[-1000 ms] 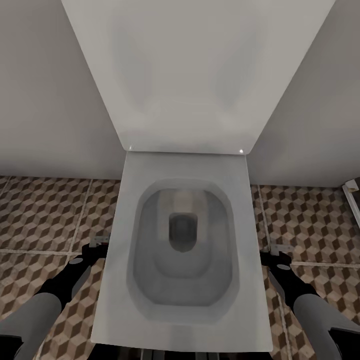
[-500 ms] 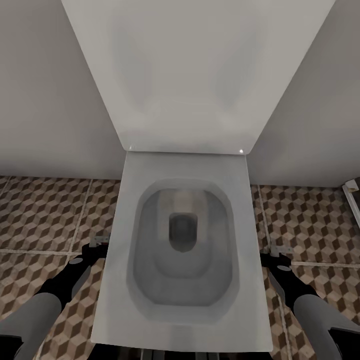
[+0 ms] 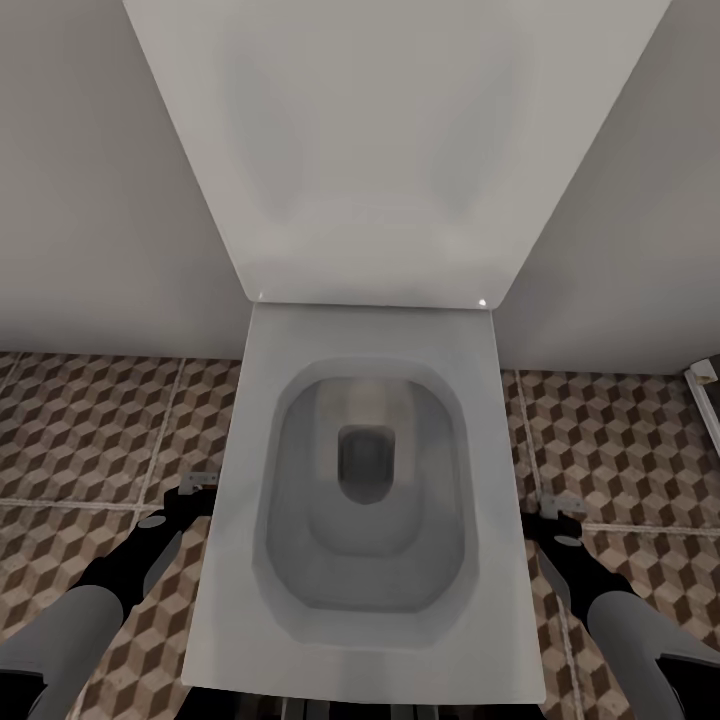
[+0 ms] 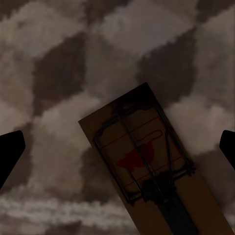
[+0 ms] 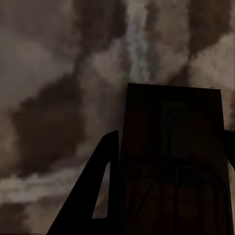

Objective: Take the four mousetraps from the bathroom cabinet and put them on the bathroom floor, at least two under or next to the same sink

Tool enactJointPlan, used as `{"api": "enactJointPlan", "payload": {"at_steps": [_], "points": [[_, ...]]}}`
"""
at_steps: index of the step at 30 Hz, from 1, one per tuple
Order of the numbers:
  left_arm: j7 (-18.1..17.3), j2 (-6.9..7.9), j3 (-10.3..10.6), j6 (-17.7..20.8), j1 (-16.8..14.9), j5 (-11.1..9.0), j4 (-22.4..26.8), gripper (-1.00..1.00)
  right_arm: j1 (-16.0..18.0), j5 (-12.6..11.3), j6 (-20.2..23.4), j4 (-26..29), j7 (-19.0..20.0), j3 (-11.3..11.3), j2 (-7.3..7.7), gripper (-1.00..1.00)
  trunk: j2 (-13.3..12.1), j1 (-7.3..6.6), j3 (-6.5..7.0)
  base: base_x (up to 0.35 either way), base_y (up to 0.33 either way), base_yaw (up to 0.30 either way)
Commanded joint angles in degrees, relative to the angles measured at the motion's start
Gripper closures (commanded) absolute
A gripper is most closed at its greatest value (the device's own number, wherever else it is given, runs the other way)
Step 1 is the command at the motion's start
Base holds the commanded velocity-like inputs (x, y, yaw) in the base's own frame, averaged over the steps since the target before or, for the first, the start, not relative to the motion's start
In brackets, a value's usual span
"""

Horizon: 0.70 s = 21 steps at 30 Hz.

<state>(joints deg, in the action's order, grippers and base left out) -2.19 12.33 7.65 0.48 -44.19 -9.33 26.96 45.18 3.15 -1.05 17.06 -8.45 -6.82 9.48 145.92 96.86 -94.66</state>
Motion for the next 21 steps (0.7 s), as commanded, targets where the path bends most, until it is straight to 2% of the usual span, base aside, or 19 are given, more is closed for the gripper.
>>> {"api": "enactJointPlan", "payload": {"at_steps": [1, 21], "points": [[0.0, 0.07, 0.3, 0.1, 0.0, -0.6, 0.0, -1.0, 0.0, -0.1, -0.2, -0.3, 0.0, -0.3, -0.02, 1.0, 0.0, 0.0, -0.03, 0.0, 0.0, 0.0], [0.0, 0.06, 0.3, 0.1, 0.0, -0.6, 0.0, -1.0, 0.0, -0.1, -0.9, -0.7, 0.1, -0.3, 0.06, 1.0, 0.0, 0.0, -0.03, 0.0, 0.0, 0.0]]}}
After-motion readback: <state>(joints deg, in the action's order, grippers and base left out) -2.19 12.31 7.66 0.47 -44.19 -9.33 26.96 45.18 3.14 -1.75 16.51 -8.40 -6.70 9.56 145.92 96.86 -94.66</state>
